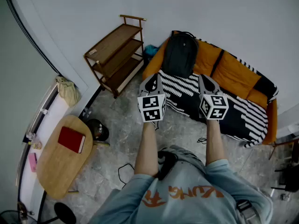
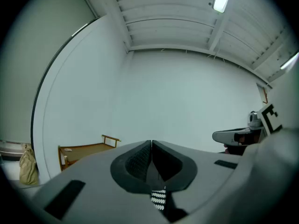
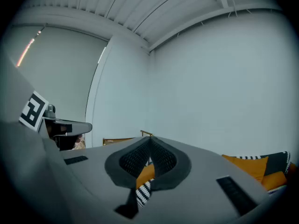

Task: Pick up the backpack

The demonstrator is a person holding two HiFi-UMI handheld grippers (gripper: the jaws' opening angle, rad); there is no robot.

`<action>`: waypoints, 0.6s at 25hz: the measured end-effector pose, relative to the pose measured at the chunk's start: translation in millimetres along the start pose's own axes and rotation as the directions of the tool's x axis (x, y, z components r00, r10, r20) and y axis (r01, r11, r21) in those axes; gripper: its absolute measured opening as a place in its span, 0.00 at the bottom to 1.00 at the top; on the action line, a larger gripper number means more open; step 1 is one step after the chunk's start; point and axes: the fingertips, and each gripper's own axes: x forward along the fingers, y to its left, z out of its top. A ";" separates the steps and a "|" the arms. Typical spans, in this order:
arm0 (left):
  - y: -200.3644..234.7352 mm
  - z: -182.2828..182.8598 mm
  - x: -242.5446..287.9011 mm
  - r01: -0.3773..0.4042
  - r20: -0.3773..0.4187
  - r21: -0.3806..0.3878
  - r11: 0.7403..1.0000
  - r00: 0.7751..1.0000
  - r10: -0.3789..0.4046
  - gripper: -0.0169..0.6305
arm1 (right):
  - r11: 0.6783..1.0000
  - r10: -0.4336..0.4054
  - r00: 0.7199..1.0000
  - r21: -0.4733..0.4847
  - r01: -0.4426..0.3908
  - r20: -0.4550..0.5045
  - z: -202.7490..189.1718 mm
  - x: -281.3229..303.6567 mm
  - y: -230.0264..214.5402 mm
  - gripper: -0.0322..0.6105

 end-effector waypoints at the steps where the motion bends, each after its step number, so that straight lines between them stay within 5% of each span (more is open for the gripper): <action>1: 0.4 0.5 1.5 -0.001 0.004 -0.005 1.000 1.000 0.001 0.06 | 1.000 0.001 1.000 -0.001 -0.001 0.001 0.3 1.5 -0.7 0.05; 15: 37.6 -7.0 -3.8 -0.122 -0.024 -0.021 0.992 0.992 0.121 0.05 | 0.998 0.005 0.999 0.059 -0.008 0.054 8.5 11.9 0.5 0.05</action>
